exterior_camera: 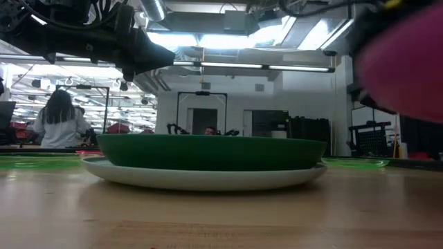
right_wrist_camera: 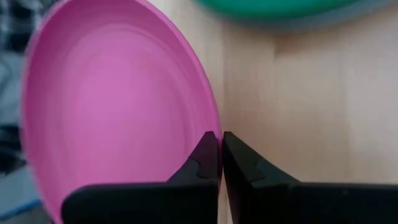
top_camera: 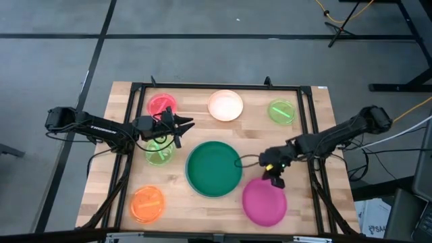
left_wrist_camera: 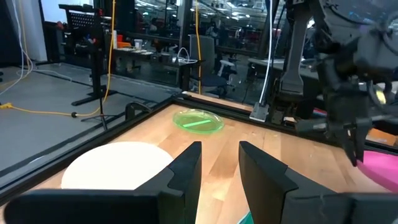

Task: Stack plastic plates
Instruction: Stack the pink plate on top of the green plate

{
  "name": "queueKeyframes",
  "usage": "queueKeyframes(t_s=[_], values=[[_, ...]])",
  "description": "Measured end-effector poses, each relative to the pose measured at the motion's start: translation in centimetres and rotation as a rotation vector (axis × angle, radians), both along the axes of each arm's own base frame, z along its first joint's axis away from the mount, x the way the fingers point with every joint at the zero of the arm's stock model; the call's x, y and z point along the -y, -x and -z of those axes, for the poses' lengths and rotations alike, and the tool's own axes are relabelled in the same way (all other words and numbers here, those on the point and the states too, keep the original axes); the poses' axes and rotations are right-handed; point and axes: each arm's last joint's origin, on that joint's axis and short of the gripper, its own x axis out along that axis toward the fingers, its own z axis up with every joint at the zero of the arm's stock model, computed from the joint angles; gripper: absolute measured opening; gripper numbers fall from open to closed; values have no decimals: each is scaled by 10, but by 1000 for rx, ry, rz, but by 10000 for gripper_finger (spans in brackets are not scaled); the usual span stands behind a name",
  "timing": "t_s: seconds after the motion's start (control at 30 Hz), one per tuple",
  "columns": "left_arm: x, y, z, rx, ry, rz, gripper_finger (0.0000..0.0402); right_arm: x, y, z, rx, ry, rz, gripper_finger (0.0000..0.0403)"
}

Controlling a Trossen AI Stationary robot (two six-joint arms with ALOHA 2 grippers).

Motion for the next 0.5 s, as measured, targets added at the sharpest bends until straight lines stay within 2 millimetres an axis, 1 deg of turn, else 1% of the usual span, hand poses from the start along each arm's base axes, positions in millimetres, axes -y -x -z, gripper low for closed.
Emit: queueKeyframes(t_s=[0.1, 0.23, 0.37, 0.5], values=[[0, 0, 0, 0, 0, 0, 101, 9, -10, -13, 53, 0, 34, 1], [0, 0, 0, 2, 0, 0, 101, 24, -20, -24, 108, 17, 101, 1], [0, 0, -1, 7, 0, 0, 101, 40, -26, -31, 154, 66, 175, 1], [0, 0, -1, 7, 0, 0, 101, 54, -33, -34, 216, 105, 237, 1]])
